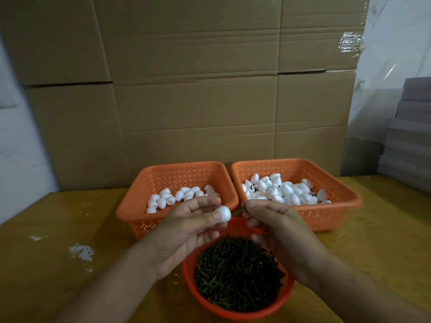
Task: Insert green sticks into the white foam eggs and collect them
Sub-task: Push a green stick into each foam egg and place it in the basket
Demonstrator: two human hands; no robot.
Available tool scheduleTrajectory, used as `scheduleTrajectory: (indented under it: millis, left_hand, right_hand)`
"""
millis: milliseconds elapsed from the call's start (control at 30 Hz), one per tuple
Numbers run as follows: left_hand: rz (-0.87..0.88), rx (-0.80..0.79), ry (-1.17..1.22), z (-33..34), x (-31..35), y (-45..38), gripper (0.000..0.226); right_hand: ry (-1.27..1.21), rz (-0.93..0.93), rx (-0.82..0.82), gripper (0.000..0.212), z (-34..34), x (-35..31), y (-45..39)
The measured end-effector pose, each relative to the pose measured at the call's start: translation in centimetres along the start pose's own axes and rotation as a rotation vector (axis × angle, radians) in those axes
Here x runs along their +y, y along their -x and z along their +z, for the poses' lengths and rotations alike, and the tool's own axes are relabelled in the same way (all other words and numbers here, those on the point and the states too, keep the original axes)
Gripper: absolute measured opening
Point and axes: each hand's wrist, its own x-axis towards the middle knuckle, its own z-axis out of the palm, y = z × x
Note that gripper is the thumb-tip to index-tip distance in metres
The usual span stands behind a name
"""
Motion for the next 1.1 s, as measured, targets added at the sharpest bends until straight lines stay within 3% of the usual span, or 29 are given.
scheduleTrajectory:
  millis: [200, 467, 700, 833, 1100]
  left_hand:
    - [0.012, -0.014, 0.008, 0.2, 0.0, 0.2, 0.047]
    - [-0.003, -0.001, -0.021, 0.5, 0.0, 0.3, 0.050]
    - [-0.003, -0.006, -0.023, 0.7, 0.0, 0.4, 0.051]
    - [0.018, 0.015, -0.062, 0.7, -0.1, 0.4, 0.049]
    - [0.061, 0.063, -0.175, 0.9, -0.1, 0.5, 0.047]
  right_hand:
    - [0.003, -0.012, 0.001, 0.025, -0.2, 0.0, 0.0]
    - [-0.077, -0.059, 0.016, 0.026, -0.2, 0.1, -0.1]
    - [0.134, -0.086, 0.007, 0.021, 0.1, 0.4, 0.4]
    - [0.211, -0.106, -0.004, 0.008, 0.3, 0.3, 0.7]
    - [0.322, -0.149, -0.011, 0.015, 0.5, 0.4, 1.0]
